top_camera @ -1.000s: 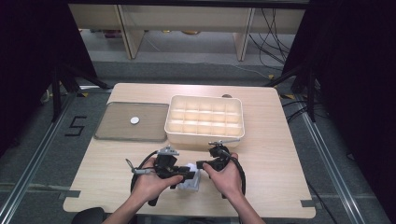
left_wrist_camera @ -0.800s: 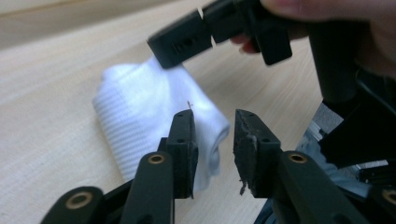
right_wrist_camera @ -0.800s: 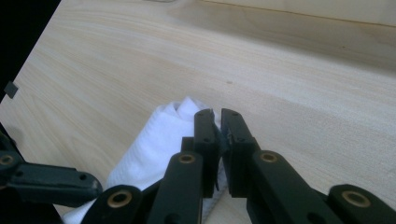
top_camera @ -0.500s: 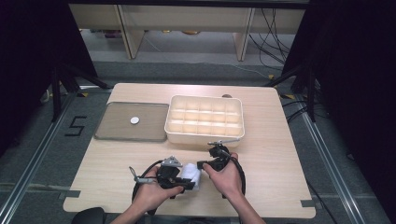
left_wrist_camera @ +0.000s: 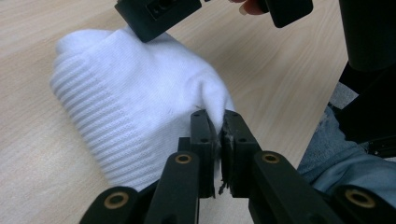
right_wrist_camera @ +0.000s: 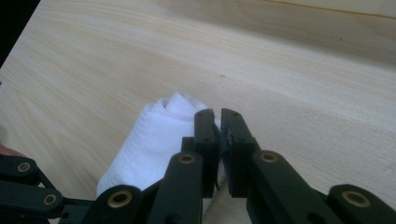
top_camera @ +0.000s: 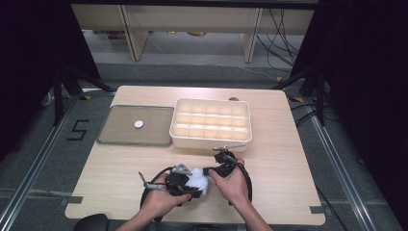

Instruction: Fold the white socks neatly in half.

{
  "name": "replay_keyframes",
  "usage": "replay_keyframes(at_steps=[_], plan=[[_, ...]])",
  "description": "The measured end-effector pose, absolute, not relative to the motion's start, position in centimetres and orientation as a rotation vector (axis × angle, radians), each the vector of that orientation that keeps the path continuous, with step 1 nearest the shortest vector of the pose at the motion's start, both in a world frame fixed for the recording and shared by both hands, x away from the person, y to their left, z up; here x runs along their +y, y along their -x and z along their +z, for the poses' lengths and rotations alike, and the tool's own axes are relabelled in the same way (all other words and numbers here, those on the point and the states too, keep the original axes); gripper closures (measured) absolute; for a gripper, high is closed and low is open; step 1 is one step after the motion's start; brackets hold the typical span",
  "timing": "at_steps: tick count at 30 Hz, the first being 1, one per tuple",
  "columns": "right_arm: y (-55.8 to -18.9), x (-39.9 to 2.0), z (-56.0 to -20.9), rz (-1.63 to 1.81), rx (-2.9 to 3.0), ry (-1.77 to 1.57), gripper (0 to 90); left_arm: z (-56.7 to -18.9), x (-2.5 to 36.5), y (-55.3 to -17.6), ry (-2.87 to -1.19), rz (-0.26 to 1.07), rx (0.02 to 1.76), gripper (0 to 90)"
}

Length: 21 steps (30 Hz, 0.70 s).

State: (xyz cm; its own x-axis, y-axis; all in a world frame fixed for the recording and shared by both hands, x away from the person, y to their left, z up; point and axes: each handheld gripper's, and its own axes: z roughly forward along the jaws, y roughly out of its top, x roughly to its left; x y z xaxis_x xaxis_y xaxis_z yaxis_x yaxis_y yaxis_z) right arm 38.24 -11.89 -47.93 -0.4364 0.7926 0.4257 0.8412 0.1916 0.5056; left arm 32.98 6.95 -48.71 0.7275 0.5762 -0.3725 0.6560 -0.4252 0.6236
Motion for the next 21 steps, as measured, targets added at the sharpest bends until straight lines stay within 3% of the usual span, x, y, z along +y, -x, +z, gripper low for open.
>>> replay_keyframes(at_steps=[8,17,21], plan=[[-38.2,-11.8,-48.2,-1.082,-2.409,1.624,85.0,-48.8,6.9,-33.0,-2.138,-0.127,0.931,83.7],[-37.3,-11.4,-46.8,-1.047,-2.44,1.614,69.7,-48.6,7.0,-33.1,-2.126,-0.129,0.932,83.3],[-37.3,-11.6,-47.3,-1.041,-2.447,1.594,74.0,-48.7,7.0,-33.1,-2.125,-0.123,0.938,82.8]])
